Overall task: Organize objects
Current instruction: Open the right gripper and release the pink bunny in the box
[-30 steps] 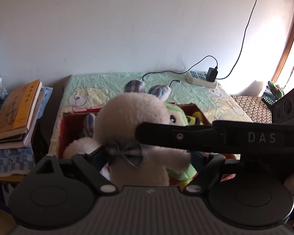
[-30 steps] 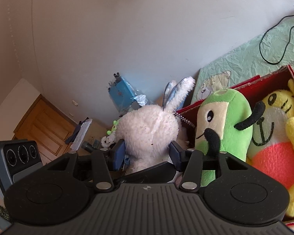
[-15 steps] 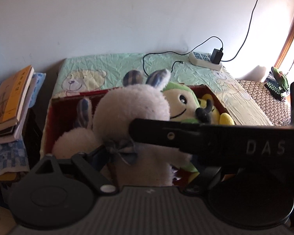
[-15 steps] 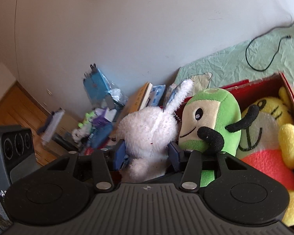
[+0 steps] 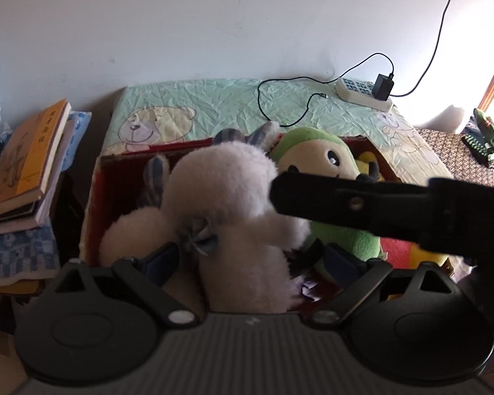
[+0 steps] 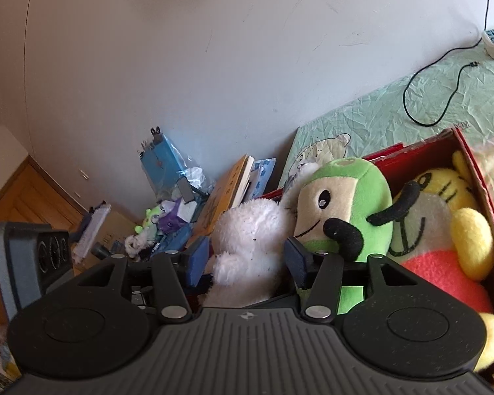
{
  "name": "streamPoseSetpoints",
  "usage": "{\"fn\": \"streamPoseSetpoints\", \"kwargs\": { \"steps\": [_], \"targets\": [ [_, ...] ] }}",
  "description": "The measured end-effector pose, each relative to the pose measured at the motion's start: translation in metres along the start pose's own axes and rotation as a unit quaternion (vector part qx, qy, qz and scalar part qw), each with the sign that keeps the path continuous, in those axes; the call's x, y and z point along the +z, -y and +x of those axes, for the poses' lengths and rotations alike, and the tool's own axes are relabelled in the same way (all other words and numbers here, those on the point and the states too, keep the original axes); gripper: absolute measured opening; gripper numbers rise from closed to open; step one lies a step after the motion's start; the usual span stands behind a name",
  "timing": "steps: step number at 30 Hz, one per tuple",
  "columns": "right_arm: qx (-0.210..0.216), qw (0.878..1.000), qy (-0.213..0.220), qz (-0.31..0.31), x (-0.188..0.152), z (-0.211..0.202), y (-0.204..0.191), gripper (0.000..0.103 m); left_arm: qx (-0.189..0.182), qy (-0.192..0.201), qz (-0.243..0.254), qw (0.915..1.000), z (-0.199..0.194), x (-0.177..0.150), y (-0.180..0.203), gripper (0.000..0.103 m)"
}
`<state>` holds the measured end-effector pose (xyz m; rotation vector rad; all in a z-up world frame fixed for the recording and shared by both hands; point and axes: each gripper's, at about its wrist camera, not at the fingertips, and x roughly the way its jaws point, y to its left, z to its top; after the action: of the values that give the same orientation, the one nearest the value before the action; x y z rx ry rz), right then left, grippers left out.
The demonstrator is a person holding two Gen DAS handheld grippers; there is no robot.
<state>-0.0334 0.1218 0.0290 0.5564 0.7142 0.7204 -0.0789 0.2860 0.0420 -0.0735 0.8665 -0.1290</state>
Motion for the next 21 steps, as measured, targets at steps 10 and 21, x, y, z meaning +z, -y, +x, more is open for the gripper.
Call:
{"fn": "streamPoseSetpoints", "kwargs": {
  "steps": [10,21],
  "targets": [
    [-0.019,0.999,0.04,-0.008,-0.005,-0.039,-0.004,0.057,0.048,0.009,0.026,0.9984,-0.025,-0.006,0.031,0.099],
    [-0.138,0.987,0.073,-0.049,-0.012,-0.094,-0.004,0.059,0.099,0.01,0.04,0.9942,-0.047,-0.016,0.086,0.1]
  ]
}}
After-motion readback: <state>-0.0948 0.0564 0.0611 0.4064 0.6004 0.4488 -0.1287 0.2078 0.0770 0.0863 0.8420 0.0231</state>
